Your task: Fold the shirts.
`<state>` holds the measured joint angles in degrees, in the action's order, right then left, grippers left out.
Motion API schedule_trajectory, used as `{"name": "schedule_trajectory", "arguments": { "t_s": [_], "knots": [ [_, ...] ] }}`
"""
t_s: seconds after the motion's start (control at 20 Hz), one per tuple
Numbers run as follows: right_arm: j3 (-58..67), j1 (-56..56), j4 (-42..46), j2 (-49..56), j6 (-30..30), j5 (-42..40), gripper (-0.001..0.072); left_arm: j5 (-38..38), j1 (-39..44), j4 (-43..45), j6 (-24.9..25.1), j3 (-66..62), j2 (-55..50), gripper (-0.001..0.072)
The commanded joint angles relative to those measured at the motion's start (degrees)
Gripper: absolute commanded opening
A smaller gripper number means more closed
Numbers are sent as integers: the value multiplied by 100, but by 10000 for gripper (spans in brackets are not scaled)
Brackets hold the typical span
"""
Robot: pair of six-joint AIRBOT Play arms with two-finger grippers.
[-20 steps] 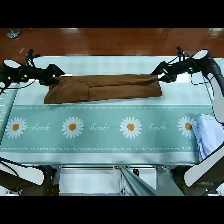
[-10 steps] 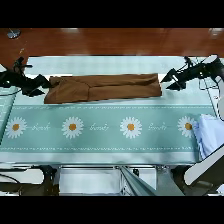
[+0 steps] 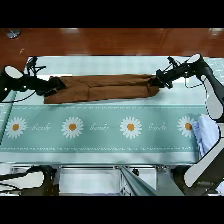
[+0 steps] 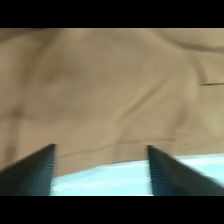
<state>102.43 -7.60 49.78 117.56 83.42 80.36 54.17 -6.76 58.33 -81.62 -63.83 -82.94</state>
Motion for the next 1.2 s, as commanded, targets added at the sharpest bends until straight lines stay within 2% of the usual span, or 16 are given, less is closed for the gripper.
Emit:
{"name": "schedule_trajectory", "arguments": {
  "t_s": [0.0, 0.15, 0.25, 0.4, 0.5, 0.6, 0.7, 0.9, 1.05, 1.15],
  "knots": [
    [175, 4, 271, -363, -70, 422, 18, 44, 273, -800, 380, -28, 26, 36],
    [37, -81, 1394, -1294, -68, 619, 18, 87, 706, -1624, 1097, -140, 24, 18],
    [-442, -208, 1482, -2092, -68, 490, 18, -131, 1322, -1659, 1180, -225, 13, 17],
    [-1515, -264, 1722, -3410, -168, 254, 18, -1034, 2509, -1609, 1137, -328, -155, 15],
    [-2315, -264, 1814, -4262, -164, 44, 19, -1377, 3215, -1504, 811, -688, -566, 15],
    [-2955, -264, 1808, -4927, -160, -133, 19, -1384, 3762, -1504, 614, -1329, -1196, 15],
    [-3359, -264, 1777, -5364, -114, -153, 19, -1241, 4186, -1504, 216, -2079, -1917, 15],
    [-3517, -264, 1652, -5729, -111, -120, 19, -562, 4677, -1504, -286, -3346, -3056, 15],
    [-3517, -258, 1580, -5772, -120, -116, 23, -151, 4994, -1508, -605, -3762, -3519, 15],
    [-3517, -258, 1368, -5772, -168, -162, 96, 116, 5217, -1512, -632, -3862, -3639, 16]
  ]
}}
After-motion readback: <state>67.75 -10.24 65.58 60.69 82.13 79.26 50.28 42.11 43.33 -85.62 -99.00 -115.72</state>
